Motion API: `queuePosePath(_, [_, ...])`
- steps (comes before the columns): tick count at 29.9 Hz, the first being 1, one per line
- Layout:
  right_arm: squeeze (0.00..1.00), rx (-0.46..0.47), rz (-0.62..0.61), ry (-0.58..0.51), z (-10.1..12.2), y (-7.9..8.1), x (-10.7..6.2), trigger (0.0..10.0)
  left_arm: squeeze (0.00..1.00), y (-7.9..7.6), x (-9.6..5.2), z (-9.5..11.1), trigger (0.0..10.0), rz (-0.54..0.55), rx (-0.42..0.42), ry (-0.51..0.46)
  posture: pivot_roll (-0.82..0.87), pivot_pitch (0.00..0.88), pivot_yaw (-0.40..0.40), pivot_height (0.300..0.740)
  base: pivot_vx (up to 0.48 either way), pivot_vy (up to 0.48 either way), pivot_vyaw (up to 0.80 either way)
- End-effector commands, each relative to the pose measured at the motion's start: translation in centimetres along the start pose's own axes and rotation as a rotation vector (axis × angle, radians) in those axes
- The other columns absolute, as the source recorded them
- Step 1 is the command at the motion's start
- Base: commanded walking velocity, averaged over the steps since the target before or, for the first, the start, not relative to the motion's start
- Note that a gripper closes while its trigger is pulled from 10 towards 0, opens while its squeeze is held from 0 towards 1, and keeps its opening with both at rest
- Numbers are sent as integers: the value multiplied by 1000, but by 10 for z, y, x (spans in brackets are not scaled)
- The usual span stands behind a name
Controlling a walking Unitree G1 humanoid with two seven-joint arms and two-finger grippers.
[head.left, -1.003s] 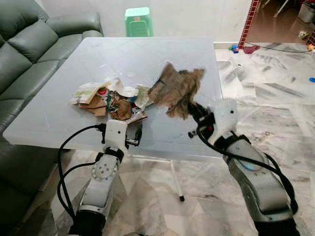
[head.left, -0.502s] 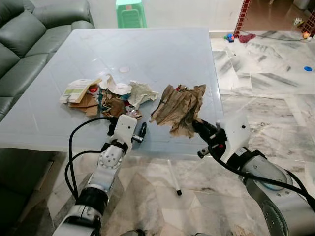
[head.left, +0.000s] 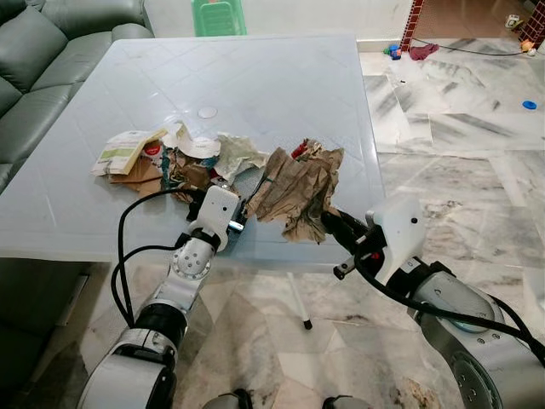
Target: Picking trash to rubbish bin
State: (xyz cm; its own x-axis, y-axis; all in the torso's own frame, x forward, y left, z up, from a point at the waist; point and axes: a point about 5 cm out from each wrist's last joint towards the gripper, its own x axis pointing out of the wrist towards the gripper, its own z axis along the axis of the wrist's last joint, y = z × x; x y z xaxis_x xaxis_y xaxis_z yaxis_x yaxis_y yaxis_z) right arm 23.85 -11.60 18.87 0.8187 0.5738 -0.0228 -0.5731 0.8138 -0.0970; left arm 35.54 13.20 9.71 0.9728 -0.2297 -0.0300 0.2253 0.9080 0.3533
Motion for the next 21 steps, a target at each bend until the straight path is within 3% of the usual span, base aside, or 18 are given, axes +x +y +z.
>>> queuePosePath(1, [0, -6, 1, -29, 8, 1, -1, 10000, 0, 7, -7, -19, 0, 19, 15, 96, -228, 196, 41, 740, 0, 0, 0])
queuePosePath(7, [0, -4, 1, -39, 10, 1, 1, 10000, 0, 16, -9, -22, 0, 58, 8, 96, -223, 191, 39, 740, 0, 0, 0])
queuePosePath(21, [0, -7, -7, -39, 10, -1, 4, 10000, 0, 20, -10, -22, 0, 71, -6, 79, -218, 184, 38, 740, 0, 0, 0])
